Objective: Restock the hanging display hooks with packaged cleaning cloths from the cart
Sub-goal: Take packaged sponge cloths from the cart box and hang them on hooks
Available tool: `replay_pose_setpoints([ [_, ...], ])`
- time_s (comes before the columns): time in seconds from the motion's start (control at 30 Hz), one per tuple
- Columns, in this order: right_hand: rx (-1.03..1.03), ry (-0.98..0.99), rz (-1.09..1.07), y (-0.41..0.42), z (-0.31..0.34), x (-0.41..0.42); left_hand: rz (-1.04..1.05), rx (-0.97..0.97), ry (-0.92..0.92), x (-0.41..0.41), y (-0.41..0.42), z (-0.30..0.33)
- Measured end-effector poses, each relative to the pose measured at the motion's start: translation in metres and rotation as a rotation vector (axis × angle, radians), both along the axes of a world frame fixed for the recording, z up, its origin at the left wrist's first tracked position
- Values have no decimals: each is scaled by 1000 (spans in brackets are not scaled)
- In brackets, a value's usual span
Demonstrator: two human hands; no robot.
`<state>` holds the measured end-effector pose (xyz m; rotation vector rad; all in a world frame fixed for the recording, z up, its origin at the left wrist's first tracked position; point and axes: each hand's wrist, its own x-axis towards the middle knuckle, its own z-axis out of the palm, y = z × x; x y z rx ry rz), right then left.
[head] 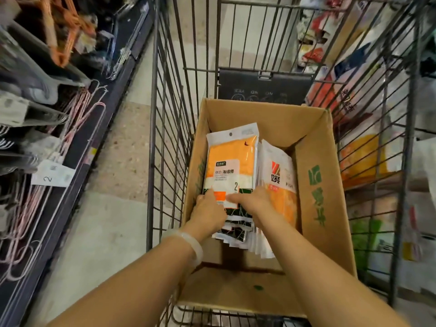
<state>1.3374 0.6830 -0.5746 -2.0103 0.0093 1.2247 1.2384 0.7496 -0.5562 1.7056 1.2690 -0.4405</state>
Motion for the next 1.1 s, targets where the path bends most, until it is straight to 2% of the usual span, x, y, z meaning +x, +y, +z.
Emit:
replay_pose_setpoints([
  [0.2,47,29,-99,-30,26,15,132,40,-88,10,7,21],
  [0.4,152,102,70,-82,73,52,336,-310,-330,19,6,51],
  [0.5,214,135,112,-97,87,54,327,-456,-443,21,-4,66],
  [0.83,381,8,114,-131,137,37,263,-432,-658,21,-40,124],
  [0.97,456,-52,210,-148,178,33,214,-427,-752,17,-54,154],
  [1.1,528,-249,-13,-163,217,17,146,-474,-816,11,-66,185],
])
